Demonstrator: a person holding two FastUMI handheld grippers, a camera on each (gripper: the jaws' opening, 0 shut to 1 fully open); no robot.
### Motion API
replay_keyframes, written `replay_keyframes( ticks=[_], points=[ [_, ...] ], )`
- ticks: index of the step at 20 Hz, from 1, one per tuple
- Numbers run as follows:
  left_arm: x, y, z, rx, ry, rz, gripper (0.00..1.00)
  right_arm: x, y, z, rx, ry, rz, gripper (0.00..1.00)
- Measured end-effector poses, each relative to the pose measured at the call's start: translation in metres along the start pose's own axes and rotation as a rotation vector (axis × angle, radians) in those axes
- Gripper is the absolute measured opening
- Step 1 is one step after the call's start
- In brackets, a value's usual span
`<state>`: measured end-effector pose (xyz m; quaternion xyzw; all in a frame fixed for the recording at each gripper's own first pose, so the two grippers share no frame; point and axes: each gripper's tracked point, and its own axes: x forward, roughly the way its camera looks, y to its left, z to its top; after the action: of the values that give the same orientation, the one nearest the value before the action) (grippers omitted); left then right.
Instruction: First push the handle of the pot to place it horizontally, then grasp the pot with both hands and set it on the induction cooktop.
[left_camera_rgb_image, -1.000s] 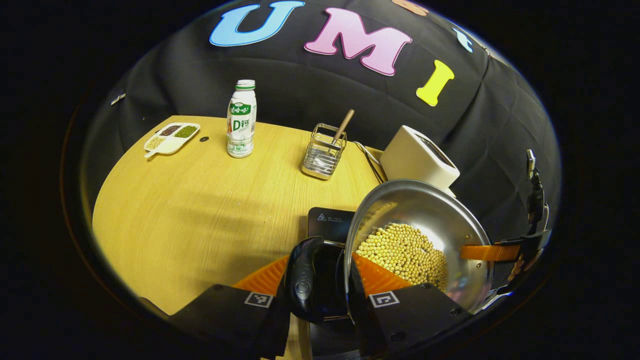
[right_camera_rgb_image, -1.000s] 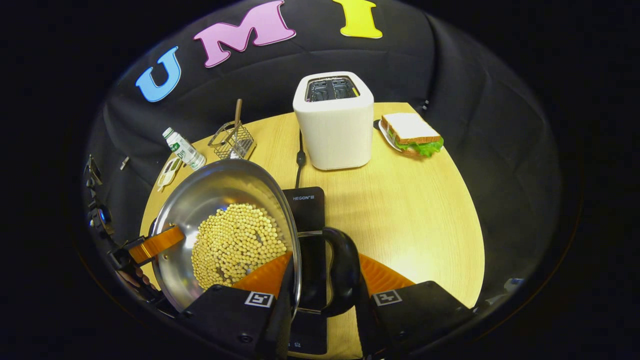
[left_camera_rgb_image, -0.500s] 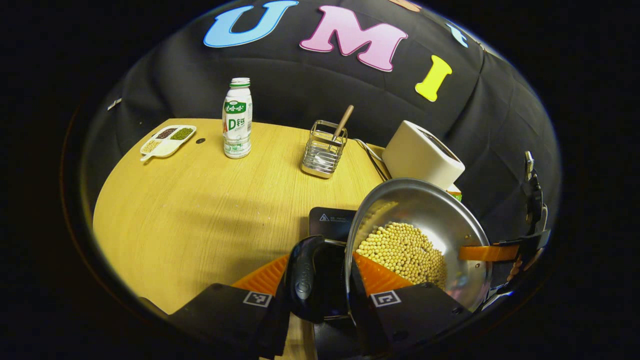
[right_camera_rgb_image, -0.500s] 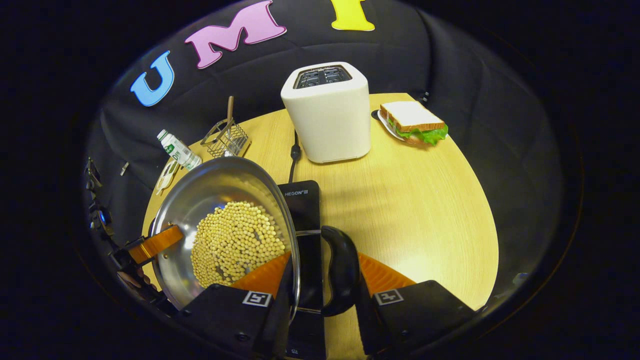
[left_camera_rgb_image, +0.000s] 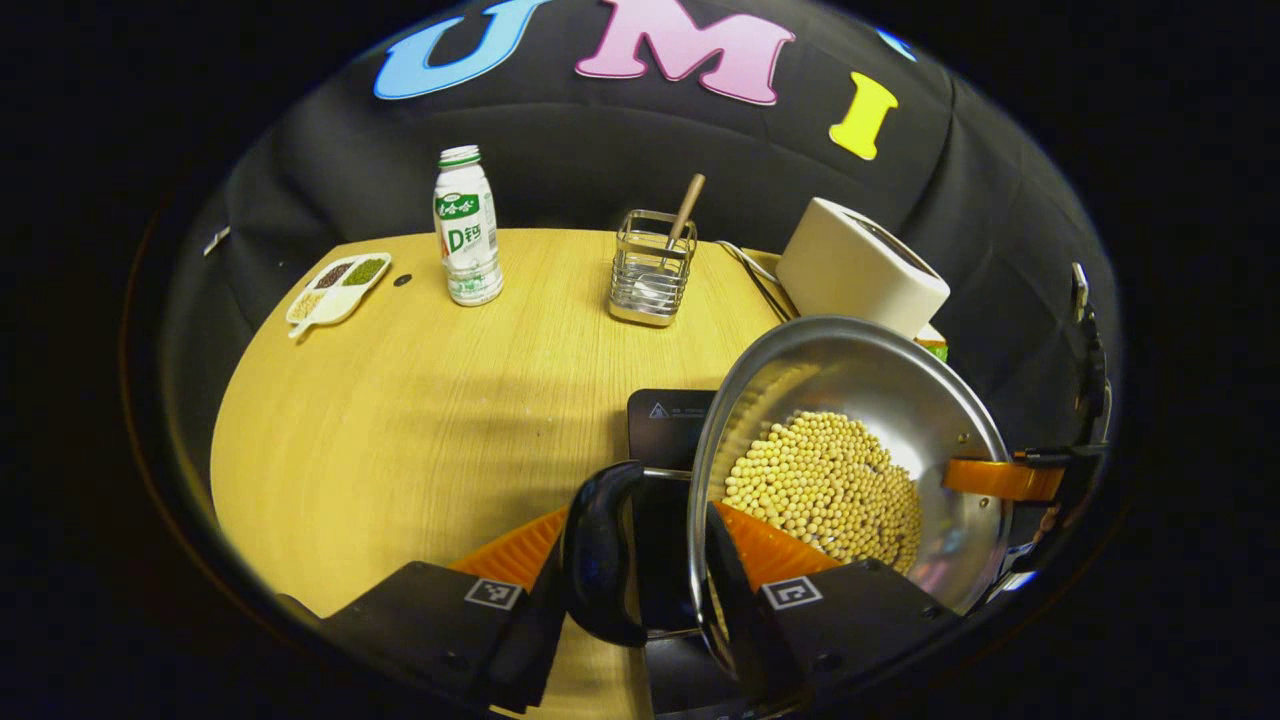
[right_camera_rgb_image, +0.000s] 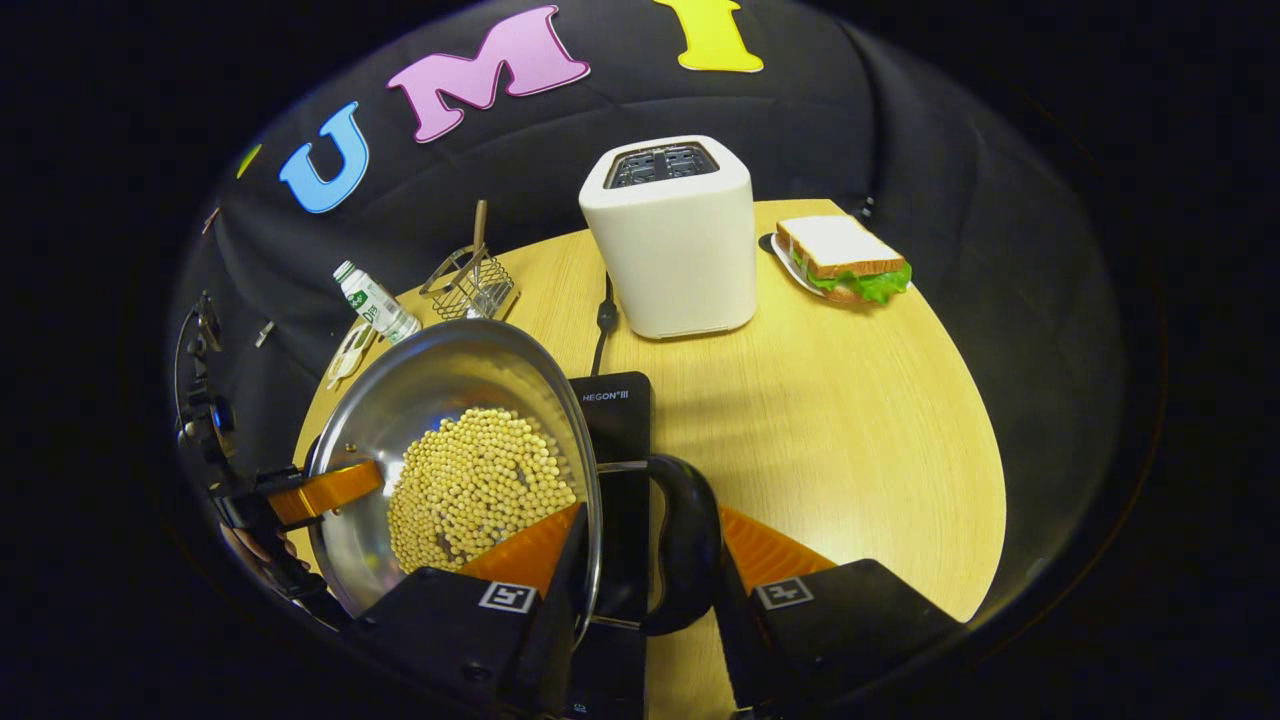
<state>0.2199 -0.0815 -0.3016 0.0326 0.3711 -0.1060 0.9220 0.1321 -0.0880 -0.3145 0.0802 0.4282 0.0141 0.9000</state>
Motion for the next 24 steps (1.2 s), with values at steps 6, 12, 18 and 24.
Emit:
replay_keyframes(
  ticks=[6, 12, 18, 24],
  points=[
    [-0.025, -0.002, 0.007, 0.037, -0.037, 0.03, 0.99, -0.024, 0.003, 0.007, 0.04, -0.068, -0.01, 1.0],
    [-0.084, -0.006, 0.016, 0.055, -0.157, 0.019, 0.95, -0.075, 0.016, -0.002, -0.001, -0.154, -0.081, 0.99],
    [-0.174, -0.002, 0.032, 0.072, -0.362, 0.048, 0.95, -0.155, 0.044, 0.005, -0.005, -0.34, -0.132, 0.99],
    [-0.272, 0.004, 0.055, 0.11, -0.603, 0.104, 0.95, -0.255, 0.079, 0.028, -0.082, -0.637, -0.169, 0.99]
  ],
)
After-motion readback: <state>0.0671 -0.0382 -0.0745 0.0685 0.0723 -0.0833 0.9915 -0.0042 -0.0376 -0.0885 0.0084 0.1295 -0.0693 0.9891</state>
